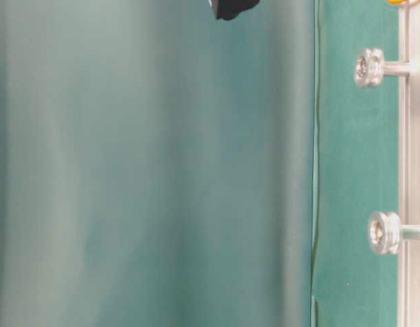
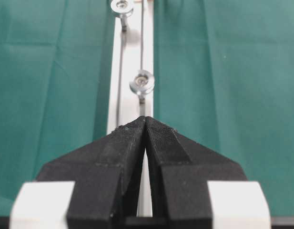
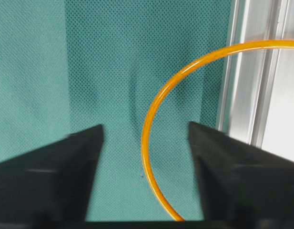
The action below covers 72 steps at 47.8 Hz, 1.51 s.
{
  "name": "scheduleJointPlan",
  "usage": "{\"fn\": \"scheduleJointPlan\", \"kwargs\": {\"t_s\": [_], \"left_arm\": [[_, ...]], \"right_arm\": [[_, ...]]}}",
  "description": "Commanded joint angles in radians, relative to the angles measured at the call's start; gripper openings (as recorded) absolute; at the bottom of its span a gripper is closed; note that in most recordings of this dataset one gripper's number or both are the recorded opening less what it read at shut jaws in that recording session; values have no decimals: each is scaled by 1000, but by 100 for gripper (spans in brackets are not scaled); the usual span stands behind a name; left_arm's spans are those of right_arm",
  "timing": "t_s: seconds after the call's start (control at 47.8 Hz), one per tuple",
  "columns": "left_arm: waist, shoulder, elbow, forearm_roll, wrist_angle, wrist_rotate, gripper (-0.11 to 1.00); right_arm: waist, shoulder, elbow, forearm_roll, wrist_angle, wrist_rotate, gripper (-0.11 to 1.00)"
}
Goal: Hook the rubber onto the shaft.
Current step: 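Close the right gripper on the band's near edge, then lift the band with the right gripper and move it left along the rail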
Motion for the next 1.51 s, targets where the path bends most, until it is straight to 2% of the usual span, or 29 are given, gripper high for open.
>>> {"fn": "scheduleJointPlan", "kwargs": {"t_s": [0.0, 0.125, 0.188, 0.23, 0.983, 1.339, 1.485], "left_arm": [[0, 8, -31, 2, -5, 0, 0], [0, 8, -32, 2, -5, 0, 0], [2, 8, -32, 2, -5, 0, 0], [0, 8, -32, 2, -5, 0, 0], [0, 8, -32, 2, -3, 0, 0], [0, 8, -31, 2, -3, 0, 0], [2, 8, -32, 2, -3, 0, 0]], "right_arm": [[3, -9, -8, 2, -8, 0, 55], [3, -8, -8, 0, -8, 0, 23], [3, -8, -8, 0, -6, 0, 10], [3, -9, -8, 0, -6, 0, 7], [3, -35, -21, 0, 17, 0, 7], [3, -123, -92, -6, 156, 0, 7], [3, -152, -141, -23, 233, 0, 7]]}}
